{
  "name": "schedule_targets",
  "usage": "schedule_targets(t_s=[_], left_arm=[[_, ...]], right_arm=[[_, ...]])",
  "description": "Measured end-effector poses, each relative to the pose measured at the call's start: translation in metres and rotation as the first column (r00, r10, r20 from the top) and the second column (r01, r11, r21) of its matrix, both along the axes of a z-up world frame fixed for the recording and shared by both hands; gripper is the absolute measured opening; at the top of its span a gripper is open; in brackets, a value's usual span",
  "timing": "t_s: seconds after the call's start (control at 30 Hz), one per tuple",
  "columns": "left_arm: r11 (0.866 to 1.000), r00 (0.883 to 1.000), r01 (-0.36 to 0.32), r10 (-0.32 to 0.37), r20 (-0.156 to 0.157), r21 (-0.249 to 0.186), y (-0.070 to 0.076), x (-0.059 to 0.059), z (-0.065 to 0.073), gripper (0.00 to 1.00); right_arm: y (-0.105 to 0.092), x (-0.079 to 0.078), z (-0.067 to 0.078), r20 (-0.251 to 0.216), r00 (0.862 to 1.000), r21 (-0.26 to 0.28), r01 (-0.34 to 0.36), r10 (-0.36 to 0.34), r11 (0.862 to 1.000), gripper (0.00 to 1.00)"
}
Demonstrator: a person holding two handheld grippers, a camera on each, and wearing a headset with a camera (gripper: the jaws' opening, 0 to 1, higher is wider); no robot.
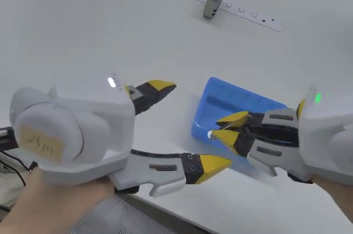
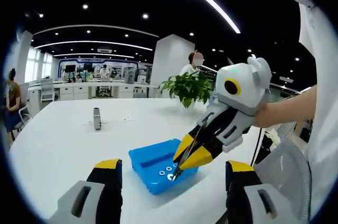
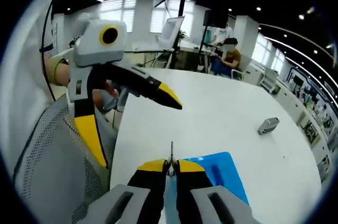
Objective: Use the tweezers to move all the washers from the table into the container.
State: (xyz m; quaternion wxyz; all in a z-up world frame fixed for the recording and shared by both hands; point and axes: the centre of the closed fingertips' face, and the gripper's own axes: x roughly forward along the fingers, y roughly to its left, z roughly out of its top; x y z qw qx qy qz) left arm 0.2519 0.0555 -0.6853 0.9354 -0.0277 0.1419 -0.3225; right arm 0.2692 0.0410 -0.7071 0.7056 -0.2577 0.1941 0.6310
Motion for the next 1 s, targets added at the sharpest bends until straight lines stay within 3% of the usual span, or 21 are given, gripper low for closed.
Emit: schedule_targets(t_s=[0.1, 0.2, 0.37, 0.43, 0.47, 0.63, 0.8, 0.9, 1.0], left_arm=[[1.0, 1.0, 0.002, -0.002, -0.002, 0.004, 0.0, 0.0, -0.001, 0.81], [1.0, 1.0, 0.004, -0.004, -0.002, 0.008, -0.001, 0.0, -0.001, 0.81], [1.0, 1.0, 0.006, -0.006, -0.006, 0.012, -0.001, 0.0, -0.002, 0.8], [1.0, 1.0, 0.004, -0.004, -0.009, 0.014, -0.001, 0.0, -0.003, 0.8], [1.0, 1.0, 0.004, -0.004, -0.01, 0.015, -0.001, 0.0, -0.003, 0.8], [1.0, 1.0, 0.001, -0.001, -0.015, 0.022, 0.0, 0.0, -0.005, 0.78], [1.0, 1.0, 0.011, -0.011, -0.028, 0.02, -0.001, -0.001, -0.007, 0.74], [0.999, 0.998, 0.032, -0.033, -0.044, -0.025, -0.008, -0.004, -0.005, 0.71], [0.999, 0.996, 0.044, -0.045, -0.075, -0.014, -0.008, -0.006, -0.01, 0.61]], right_arm=[[0.001, 0.015, 0.004, -0.023, 0.998, 0.044, 0.056, -0.055, 0.997, 0.03], [-0.003, 0.035, -0.007, -0.03, 0.992, 0.019, 0.122, -0.122, 0.992, 0.03], [-0.004, 0.058, -0.034, -0.14, 0.963, -0.008, 0.23, -0.229, 0.973, 0.03], [-0.003, 0.064, -0.044, -0.183, 0.948, -0.011, 0.261, -0.259, 0.965, 0.03], [-0.003, 0.066, -0.05, -0.221, 0.934, -0.019, 0.285, -0.282, 0.958, 0.03], [-0.004, 0.073, -0.066, -0.283, 0.901, -0.038, 0.331, -0.328, 0.943, 0.03], [-0.004, 0.071, -0.068, -0.289, 0.899, -0.037, 0.332, -0.328, 0.943, 0.03], [-0.003, 0.071, -0.07, -0.289, 0.9, -0.038, 0.329, -0.326, 0.943, 0.03], [-0.001, 0.071, -0.07, -0.285, 0.904, -0.031, 0.324, -0.319, 0.946, 0.03]])
